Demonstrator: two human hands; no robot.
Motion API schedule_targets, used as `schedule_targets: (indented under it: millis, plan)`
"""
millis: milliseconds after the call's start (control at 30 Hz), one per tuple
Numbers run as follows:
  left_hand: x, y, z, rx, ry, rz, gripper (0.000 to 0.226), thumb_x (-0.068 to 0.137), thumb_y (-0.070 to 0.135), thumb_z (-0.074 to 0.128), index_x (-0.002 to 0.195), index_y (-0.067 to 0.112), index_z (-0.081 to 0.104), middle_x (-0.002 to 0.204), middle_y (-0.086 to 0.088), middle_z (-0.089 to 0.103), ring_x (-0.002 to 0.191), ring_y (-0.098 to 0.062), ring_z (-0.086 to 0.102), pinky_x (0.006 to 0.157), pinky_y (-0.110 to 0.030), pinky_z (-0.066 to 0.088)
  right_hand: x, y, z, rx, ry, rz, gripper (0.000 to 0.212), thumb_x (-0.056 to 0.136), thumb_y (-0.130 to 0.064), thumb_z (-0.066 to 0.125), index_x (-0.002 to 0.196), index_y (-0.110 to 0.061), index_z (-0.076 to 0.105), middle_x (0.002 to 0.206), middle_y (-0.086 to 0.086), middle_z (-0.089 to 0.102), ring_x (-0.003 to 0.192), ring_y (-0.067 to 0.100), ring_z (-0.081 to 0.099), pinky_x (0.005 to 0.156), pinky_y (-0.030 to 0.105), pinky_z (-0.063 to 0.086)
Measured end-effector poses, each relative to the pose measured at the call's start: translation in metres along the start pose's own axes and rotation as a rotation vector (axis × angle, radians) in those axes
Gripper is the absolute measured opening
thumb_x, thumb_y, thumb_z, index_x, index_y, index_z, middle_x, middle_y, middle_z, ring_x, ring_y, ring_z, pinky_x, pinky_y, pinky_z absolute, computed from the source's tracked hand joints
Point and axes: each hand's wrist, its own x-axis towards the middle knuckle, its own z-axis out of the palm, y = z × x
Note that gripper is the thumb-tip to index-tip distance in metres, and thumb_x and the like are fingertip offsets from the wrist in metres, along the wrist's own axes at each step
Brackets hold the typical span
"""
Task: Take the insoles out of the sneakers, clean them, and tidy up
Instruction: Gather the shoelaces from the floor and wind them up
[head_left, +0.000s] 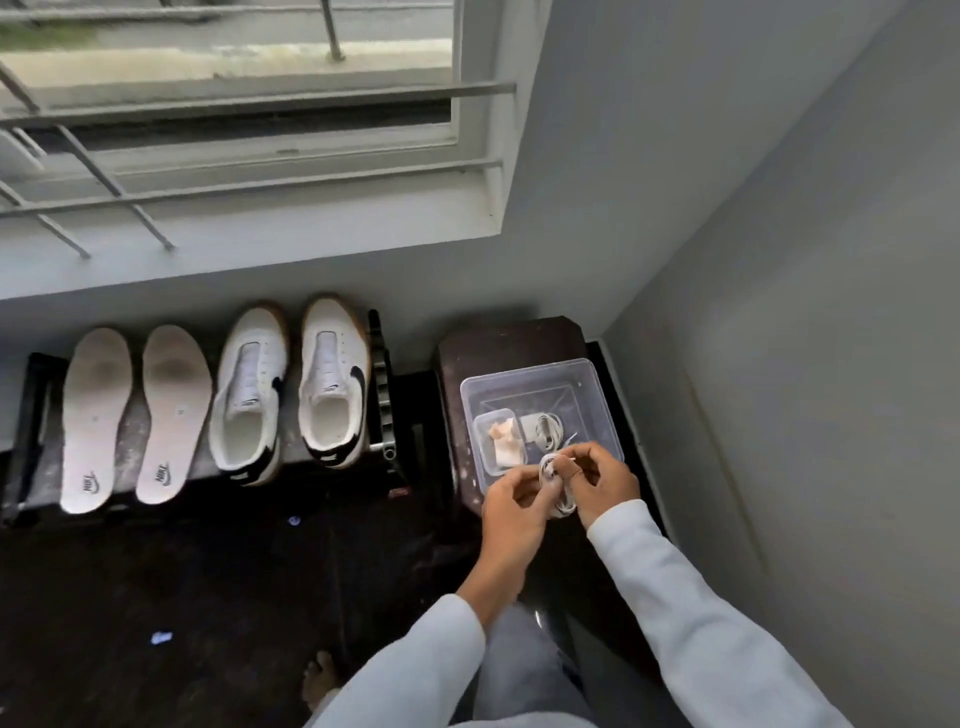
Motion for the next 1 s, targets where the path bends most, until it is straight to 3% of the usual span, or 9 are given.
schedule_targets:
  millis: [133,300,433,533,633,767,900,1000]
  plan:
    - [0.063,-0.010,0.050,-0.088,0.071,-0.152,0.010,0.094,0.016,0.065,0.103,0.014,0.071,0.096,-0.005,0.076,0.093,-0.019,0.072,0.083,-0.034,0.059,0.074,0.028,-0.016,-0.038,-0.034,0.042,0.005,0.085,-0.020,0.072,0.083,-0.020,0.068,0.082,-0.001,0.071,0.077,0.015,0.066,0.074,0.025,0.053]
    - [0.133,-0.033,0.092,-0.078,0.169,-0.193,0.012,0.095,0.013,0.065,0.105,0.012,0.071,0.100,-0.008,0.075,0.092,-0.015,0.070,0.080,-0.023,0.057,0.150,0.057,-0.022,-0.113,-0.075,0.043,0.019,0.085,-0.015,0.072,0.074,-0.028,0.063,0.080,-0.001,0.070,0.077,0.016,0.066,0.077,0.031,0.054]
    - [0.178,-0.046,0.116,-0.083,0.245,-0.236,0.016,0.096,0.015,0.063,0.108,0.007,0.069,0.100,-0.009,0.074,0.091,-0.019,0.070,0.076,-0.021,0.059,0.195,0.074,-0.018,-0.126,-0.088,0.065,0.013,0.084,-0.013,0.071,0.077,-0.022,0.066,0.079,0.000,0.070,0.076,0.018,0.066,0.076,0.034,0.057]
    - [0.197,-0.051,0.125,-0.035,0.255,-0.246,0.017,0.095,0.018,0.064,0.109,0.010,0.069,0.094,-0.001,0.071,0.087,-0.014,0.068,0.069,-0.014,0.054,0.216,0.081,-0.015,-0.136,-0.101,0.065,0.008,0.086,-0.015,0.069,0.081,-0.021,0.066,0.084,0.003,0.070,0.080,0.021,0.067,0.074,0.033,0.057]
    - [0.201,-0.062,0.125,0.068,0.223,-0.200,0.022,0.093,0.023,0.067,0.111,0.010,0.068,0.096,0.002,0.069,0.090,-0.011,0.066,0.071,-0.009,0.049,0.228,0.084,-0.016,-0.157,-0.103,0.056,0.003,0.089,-0.017,0.066,0.086,-0.019,0.067,0.085,-0.001,0.068,0.078,0.013,0.064,0.066,0.022,0.051]
    - [0.197,-0.071,0.118,0.095,0.131,-0.245,0.039,0.090,0.045,0.066,0.117,0.017,0.064,0.098,0.015,0.064,0.092,0.001,0.062,0.070,-0.008,0.047,0.240,0.081,-0.020,-0.123,-0.068,0.031,0.003,0.088,-0.018,0.067,0.085,-0.019,0.066,0.081,-0.005,0.066,0.072,0.004,0.059,0.064,0.016,0.044]
    - [0.194,-0.084,0.116,0.234,0.049,-0.286,0.043,0.085,0.044,0.073,0.116,0.016,0.064,0.103,0.005,0.069,0.093,-0.006,0.066,0.079,-0.018,0.055,0.246,0.076,-0.027,-0.102,-0.009,-0.007,0.004,0.089,-0.021,0.068,0.089,-0.017,0.067,0.080,-0.006,0.066,0.071,0.006,0.059,0.064,0.012,0.043]
    - [0.193,-0.093,0.118,0.367,0.085,-0.300,0.019,0.087,0.026,0.075,0.103,0.016,0.071,0.095,0.002,0.073,0.089,-0.013,0.069,0.085,-0.030,0.059,0.248,0.075,-0.032,-0.067,0.012,-0.016,0.005,0.090,-0.024,0.067,0.090,-0.019,0.067,0.084,-0.003,0.067,0.074,0.012,0.061,0.065,0.017,0.045]
